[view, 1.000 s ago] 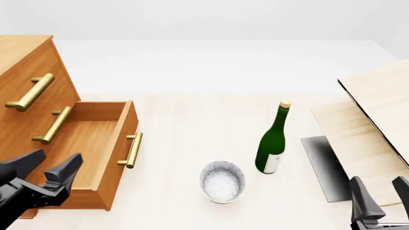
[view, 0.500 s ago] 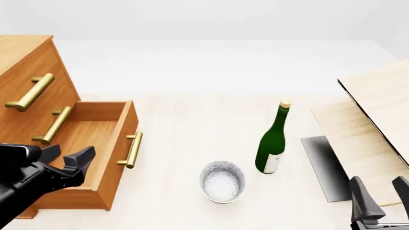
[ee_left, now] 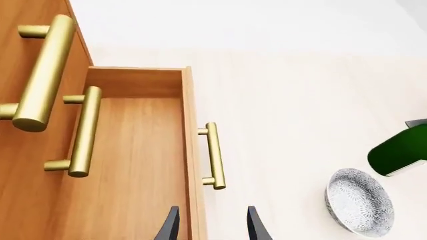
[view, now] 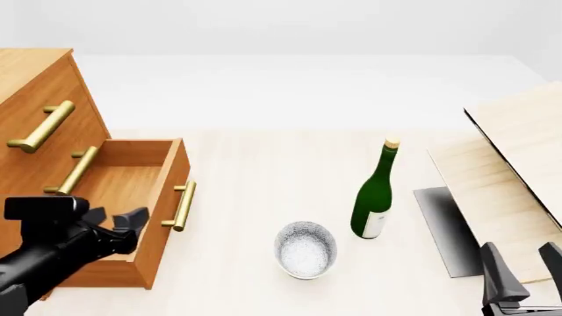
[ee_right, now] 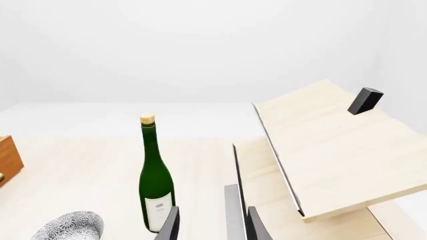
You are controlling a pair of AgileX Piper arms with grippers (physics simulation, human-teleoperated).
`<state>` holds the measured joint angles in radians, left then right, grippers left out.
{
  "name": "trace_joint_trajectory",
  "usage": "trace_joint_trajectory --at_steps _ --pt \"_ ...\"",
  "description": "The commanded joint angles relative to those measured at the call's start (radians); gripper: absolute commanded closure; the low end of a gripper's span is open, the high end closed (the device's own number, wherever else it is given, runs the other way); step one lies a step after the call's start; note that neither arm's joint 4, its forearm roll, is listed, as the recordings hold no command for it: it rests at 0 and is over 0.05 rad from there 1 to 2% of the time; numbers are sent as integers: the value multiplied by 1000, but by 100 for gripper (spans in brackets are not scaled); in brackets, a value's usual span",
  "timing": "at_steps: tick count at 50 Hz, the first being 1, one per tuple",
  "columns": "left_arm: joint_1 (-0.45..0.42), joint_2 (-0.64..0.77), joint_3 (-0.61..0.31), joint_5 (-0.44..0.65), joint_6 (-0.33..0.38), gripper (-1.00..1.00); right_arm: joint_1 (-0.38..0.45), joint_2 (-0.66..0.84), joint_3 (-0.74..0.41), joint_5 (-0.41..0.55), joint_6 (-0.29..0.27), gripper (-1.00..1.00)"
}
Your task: Put the bowl in the bottom drawer of the cabinet and close it.
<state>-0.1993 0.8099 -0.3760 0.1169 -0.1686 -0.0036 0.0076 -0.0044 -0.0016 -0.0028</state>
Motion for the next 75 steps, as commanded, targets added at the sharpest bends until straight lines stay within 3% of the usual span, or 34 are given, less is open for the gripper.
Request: trace_joint_trajectory --at_steps 1,44,75 --pt "6 78 18 -54 -8 -100 0 0 0 0 0 -100" --pt "-1 247 64 -172 0 -100 0 0 0 0 0 -100" --pt "-58 262 69 -194 2 -100 0 0 0 0 0 -100"
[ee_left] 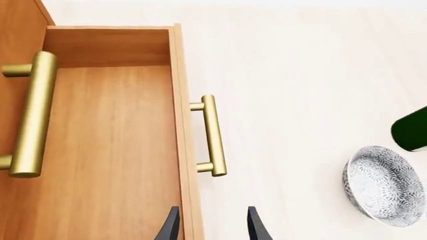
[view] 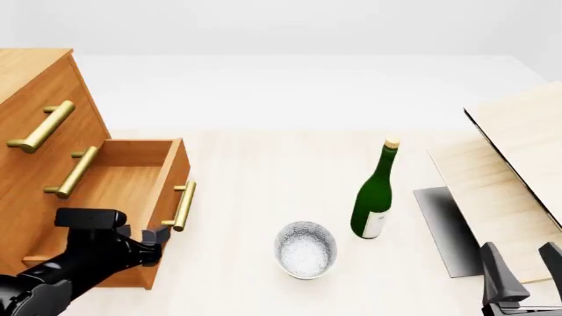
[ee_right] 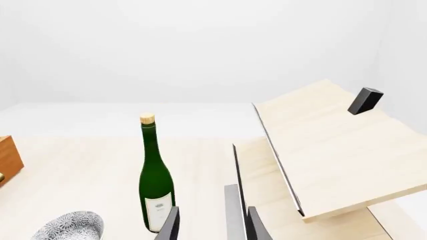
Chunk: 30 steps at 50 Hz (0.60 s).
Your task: Put the bowl in the bottom drawer of the cabinet and close it.
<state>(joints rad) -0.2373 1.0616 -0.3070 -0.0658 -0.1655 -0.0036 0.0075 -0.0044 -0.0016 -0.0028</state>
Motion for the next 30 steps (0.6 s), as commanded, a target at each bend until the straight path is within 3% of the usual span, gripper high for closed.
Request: trace_joint_trajectory --at_steps 1,30 --pt "-23 14 0 -14 0 -100 0 0 0 0 0 -100" --pt "-103 88 -14 -64 -20 -100 0 0 0 0 0 -100"
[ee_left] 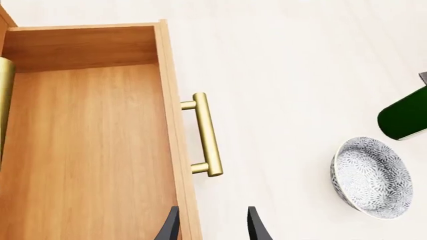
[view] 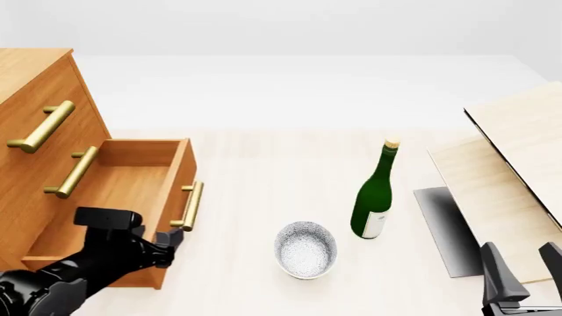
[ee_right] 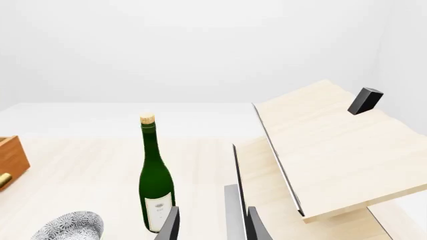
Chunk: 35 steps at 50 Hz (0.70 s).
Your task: Put the bowl in the bottom drawer of the cabinet and close it.
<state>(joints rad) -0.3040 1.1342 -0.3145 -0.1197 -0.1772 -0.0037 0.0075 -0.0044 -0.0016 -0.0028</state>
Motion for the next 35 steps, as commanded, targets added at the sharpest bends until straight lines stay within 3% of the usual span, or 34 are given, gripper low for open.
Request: trace_joint_trajectory --at_steps 1,35 --pt "-38 15 -8 -10 -7 -100 0 0 0 0 0 -100" --pt "-126 26 -54 -12 -3 -100 0 0 0 0 0 -100"
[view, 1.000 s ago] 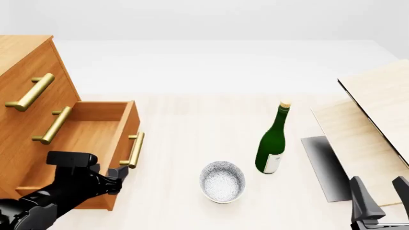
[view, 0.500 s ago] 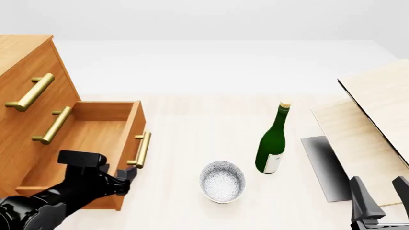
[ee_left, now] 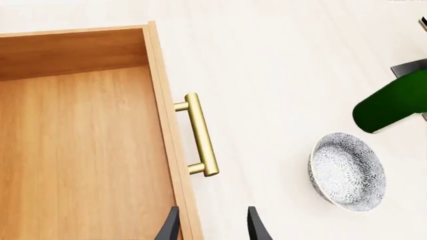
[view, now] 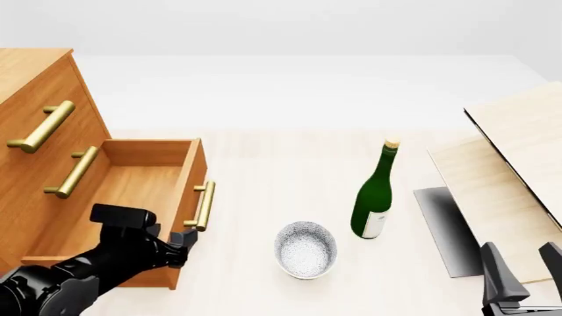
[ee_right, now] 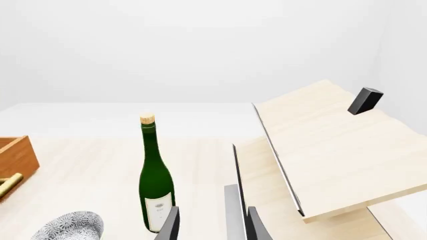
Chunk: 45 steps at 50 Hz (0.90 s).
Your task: Put the bowl in the bottom drawer of the cabinet and close it.
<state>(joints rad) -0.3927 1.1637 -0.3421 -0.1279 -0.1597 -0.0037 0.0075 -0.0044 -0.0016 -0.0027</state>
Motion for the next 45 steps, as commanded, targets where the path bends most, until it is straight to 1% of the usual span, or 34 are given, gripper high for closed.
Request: trace_joint_trajectory --at_steps 1,14,35,45 --pt "-43 -5 -26 -4 -24 -100 0 0 0 0 0 -100" --pt "-49 -28 -28 2 -22 -100 0 0 0 0 0 -100" --pt "-23 -216 -27 130 18 -100 0 0 0 0 0 -100" --pt "-15 -276 -37 176 31 -100 0 0 0 0 0 -100"
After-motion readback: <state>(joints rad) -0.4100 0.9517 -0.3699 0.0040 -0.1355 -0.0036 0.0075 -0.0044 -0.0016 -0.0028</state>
